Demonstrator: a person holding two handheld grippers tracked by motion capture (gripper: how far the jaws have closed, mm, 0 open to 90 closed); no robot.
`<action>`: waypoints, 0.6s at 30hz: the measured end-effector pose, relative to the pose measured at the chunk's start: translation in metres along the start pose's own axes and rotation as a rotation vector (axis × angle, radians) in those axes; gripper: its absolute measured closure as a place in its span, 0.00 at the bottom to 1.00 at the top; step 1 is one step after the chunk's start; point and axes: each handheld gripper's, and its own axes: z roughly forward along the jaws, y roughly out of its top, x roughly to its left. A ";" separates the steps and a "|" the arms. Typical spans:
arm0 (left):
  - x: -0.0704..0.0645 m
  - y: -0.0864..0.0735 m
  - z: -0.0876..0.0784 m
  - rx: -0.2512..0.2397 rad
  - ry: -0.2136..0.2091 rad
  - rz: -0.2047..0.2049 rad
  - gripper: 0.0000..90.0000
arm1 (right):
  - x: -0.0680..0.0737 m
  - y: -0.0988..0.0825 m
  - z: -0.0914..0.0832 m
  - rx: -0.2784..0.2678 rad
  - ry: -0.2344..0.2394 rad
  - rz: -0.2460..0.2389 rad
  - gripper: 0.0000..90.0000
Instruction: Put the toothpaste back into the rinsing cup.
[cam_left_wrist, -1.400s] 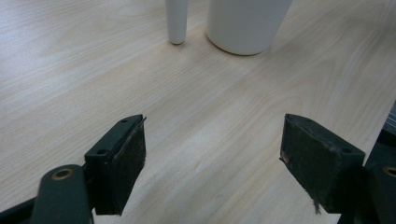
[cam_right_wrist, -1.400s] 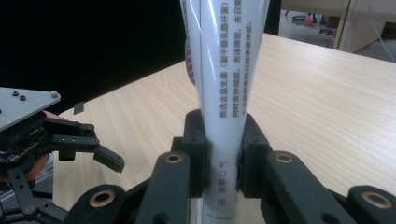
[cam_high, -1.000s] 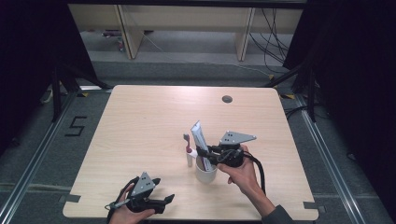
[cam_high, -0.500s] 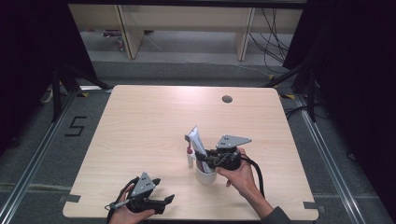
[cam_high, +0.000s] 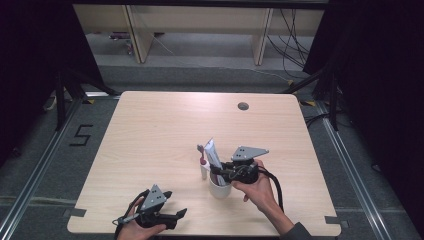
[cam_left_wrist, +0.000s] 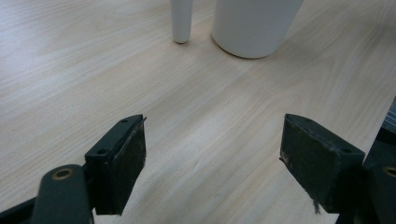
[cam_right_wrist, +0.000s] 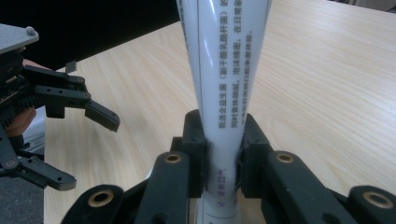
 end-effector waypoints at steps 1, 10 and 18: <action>0.001 0.001 0.000 0.004 0.000 0.003 0.25 | 0.000 0.000 0.000 0.009 0.016 0.012 0.85; 0.000 0.000 0.000 0.000 0.000 0.001 0.25 | 0.000 -0.003 -0.001 0.042 -0.002 -0.011 0.85; 0.000 0.001 0.000 0.012 0.003 0.003 0.25 | 0.003 -0.005 -0.002 0.064 0.000 0.006 0.85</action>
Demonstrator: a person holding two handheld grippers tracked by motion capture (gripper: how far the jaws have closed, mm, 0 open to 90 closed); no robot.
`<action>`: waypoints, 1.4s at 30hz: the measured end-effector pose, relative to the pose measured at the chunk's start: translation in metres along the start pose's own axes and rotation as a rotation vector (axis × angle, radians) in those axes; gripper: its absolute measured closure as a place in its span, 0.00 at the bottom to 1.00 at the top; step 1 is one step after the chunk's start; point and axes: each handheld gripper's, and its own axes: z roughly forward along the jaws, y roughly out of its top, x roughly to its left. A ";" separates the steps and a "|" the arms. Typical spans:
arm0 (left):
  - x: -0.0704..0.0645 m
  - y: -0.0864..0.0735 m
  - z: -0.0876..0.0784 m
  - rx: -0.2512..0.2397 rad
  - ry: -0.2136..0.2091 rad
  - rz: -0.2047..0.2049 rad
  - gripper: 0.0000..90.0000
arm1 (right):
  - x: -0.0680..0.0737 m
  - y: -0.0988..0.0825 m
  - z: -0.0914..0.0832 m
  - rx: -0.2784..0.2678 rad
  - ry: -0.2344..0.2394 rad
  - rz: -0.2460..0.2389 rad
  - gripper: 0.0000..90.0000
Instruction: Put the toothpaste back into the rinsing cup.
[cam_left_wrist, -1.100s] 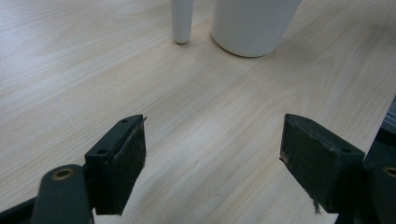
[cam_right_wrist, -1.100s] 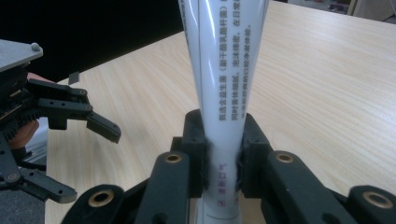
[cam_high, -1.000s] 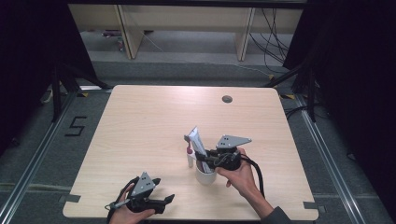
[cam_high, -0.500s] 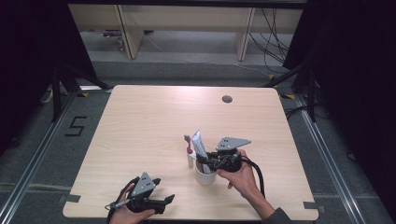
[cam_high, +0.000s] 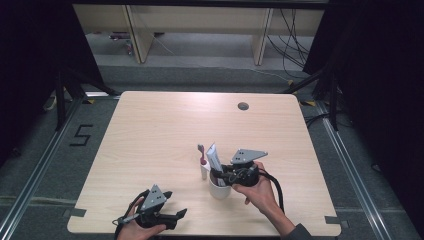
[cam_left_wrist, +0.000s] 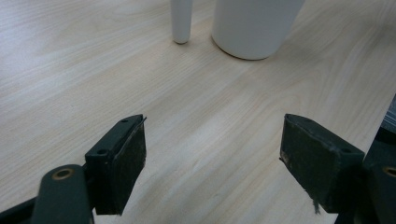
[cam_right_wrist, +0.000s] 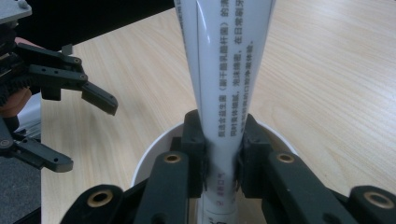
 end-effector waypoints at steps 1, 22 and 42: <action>0.000 0.000 0.000 0.000 0.000 0.000 0.25 | 0.000 0.000 0.000 0.000 0.000 0.000 0.85; 0.000 0.000 0.000 -0.007 -0.004 0.001 0.25 | 0.000 0.003 -0.007 -0.011 -0.007 -0.020 0.71; 0.000 0.000 -0.001 -0.012 0.000 -0.003 0.25 | -0.004 0.011 -0.021 -0.057 -0.042 -0.020 0.57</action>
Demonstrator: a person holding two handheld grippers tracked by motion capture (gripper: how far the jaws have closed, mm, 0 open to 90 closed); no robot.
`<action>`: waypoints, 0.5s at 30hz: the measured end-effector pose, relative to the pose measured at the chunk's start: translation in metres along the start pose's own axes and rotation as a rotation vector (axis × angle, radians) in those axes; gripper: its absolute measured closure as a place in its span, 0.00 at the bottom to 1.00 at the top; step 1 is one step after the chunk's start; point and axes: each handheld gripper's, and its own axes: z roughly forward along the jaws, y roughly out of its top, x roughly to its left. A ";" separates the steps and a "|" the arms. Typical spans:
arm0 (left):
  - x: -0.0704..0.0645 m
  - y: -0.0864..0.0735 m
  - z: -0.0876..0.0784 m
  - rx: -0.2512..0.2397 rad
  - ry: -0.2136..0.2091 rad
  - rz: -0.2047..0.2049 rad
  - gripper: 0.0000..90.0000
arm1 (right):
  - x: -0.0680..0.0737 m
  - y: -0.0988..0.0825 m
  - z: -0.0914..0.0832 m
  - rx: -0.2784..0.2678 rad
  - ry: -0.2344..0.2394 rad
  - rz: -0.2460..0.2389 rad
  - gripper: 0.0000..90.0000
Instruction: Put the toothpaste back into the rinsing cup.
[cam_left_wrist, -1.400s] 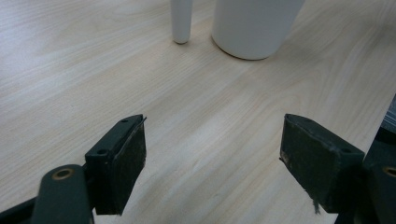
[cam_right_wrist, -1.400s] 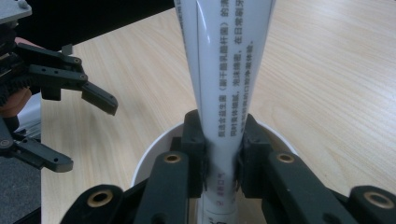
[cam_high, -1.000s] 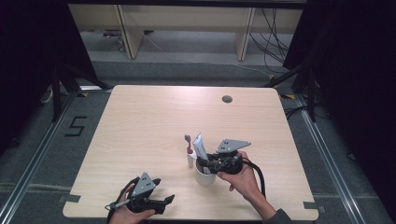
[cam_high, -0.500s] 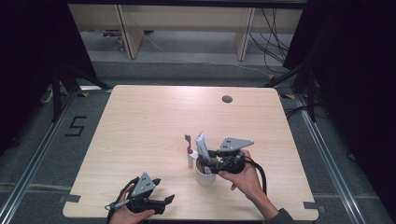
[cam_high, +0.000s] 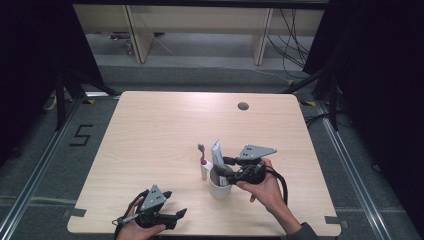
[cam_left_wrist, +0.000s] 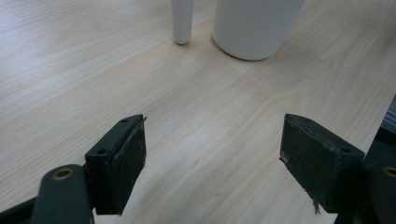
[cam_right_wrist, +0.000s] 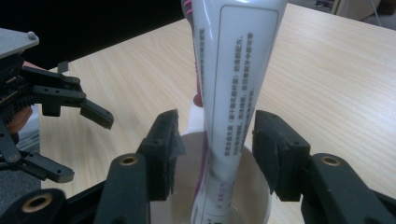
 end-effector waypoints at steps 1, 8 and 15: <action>0.000 0.000 0.000 0.002 0.000 0.000 0.25 | 0.000 0.000 0.000 -0.006 0.008 0.012 0.57; 0.000 0.000 -0.001 0.008 0.004 0.003 0.25 | -0.001 0.003 -0.005 -0.007 -0.010 0.015 0.55; 0.002 0.000 -0.002 0.018 -0.001 0.020 0.25 | -0.002 0.004 -0.008 -0.022 0.004 0.039 0.55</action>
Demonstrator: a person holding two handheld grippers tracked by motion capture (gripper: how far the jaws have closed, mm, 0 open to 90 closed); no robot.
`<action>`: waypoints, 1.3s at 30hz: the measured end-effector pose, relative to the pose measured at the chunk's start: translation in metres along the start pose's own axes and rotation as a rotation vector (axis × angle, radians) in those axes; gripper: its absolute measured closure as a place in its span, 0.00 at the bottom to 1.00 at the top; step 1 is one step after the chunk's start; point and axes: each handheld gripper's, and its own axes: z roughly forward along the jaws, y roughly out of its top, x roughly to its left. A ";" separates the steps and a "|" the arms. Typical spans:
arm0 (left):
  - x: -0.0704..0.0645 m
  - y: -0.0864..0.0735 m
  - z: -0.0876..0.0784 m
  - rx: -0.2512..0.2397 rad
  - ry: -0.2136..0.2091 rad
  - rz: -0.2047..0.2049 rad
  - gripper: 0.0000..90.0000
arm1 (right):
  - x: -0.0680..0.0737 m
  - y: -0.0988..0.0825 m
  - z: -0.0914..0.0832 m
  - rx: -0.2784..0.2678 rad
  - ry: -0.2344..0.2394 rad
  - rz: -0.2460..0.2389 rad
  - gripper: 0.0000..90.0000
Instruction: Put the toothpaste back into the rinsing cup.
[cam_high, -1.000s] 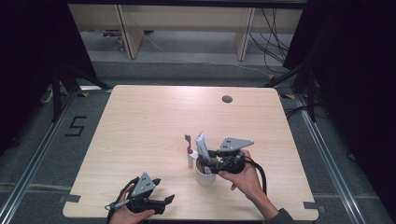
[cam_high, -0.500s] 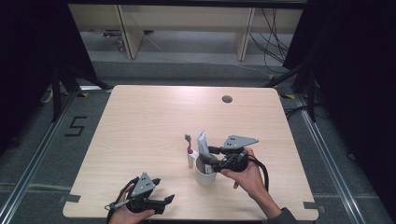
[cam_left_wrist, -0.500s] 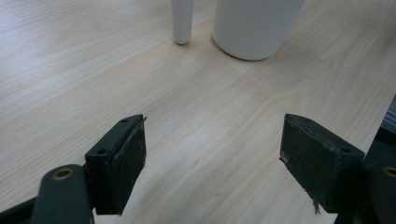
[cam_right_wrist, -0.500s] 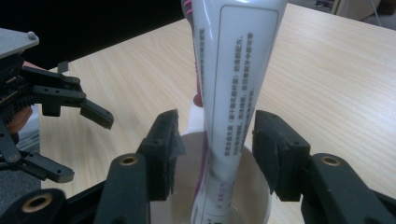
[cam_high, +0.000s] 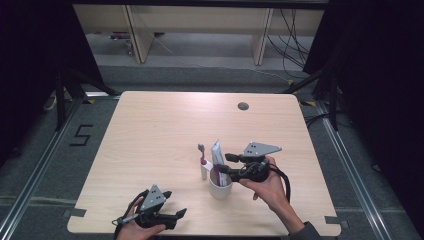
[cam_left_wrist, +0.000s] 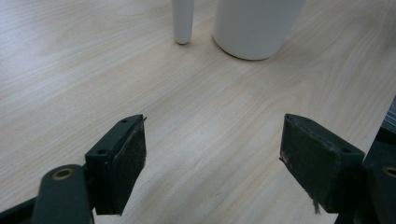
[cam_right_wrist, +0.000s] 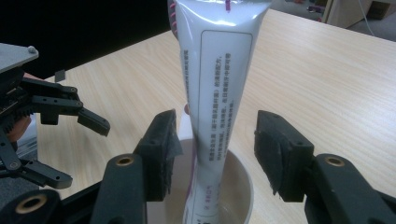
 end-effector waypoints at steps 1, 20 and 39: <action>0.000 0.000 0.000 0.000 0.001 -0.001 0.25 | 0.000 0.000 -0.001 0.006 -0.013 -0.004 0.55; 0.000 0.000 0.000 -0.003 0.004 -0.009 0.25 | -0.014 0.002 -0.018 -0.033 -0.063 0.000 0.47; 0.000 0.000 0.000 -0.015 0.008 -0.022 0.25 | -0.038 -0.017 -0.054 -0.052 -0.127 0.077 0.43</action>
